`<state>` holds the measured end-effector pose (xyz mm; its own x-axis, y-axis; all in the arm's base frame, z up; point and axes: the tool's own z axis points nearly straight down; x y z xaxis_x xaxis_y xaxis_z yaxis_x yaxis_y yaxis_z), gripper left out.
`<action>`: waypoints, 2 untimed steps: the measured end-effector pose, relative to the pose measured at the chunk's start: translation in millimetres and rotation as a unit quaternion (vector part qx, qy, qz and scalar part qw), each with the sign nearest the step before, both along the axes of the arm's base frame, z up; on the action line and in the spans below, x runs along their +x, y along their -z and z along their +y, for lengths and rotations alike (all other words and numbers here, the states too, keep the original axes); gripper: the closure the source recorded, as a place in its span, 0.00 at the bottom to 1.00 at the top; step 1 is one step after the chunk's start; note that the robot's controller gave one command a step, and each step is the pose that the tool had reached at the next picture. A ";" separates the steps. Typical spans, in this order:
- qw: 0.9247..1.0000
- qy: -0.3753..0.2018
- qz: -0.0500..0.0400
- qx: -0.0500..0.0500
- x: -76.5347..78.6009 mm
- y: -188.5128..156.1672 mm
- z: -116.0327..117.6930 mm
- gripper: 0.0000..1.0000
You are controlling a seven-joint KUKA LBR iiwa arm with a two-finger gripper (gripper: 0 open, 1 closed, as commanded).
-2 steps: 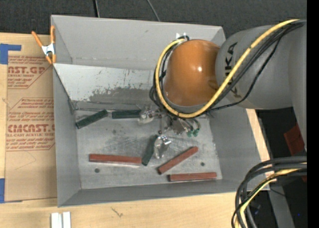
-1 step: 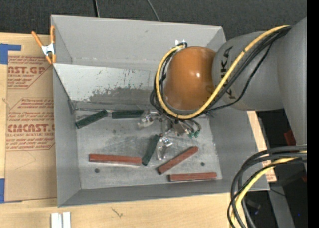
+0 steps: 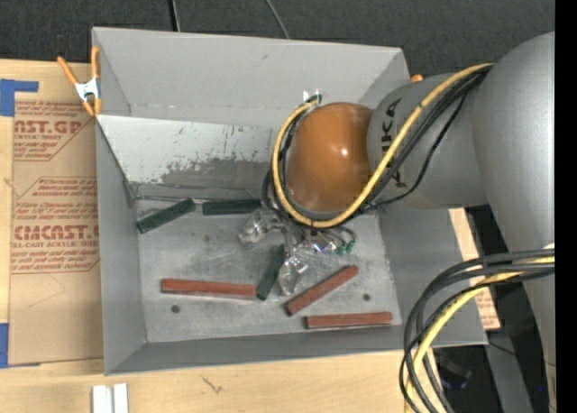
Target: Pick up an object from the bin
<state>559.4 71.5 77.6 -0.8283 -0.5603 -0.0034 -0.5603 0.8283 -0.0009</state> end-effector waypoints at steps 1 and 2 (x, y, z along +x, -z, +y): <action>1.000 -0.014 -0.006 0.000 0.7 6.2 2.1 1.00; 1.000 -0.016 -0.007 0.000 -0.2 4.8 2.2 1.00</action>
Offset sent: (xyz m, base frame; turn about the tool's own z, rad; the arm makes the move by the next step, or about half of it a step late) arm 0.0000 0.0000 0.0000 0.0000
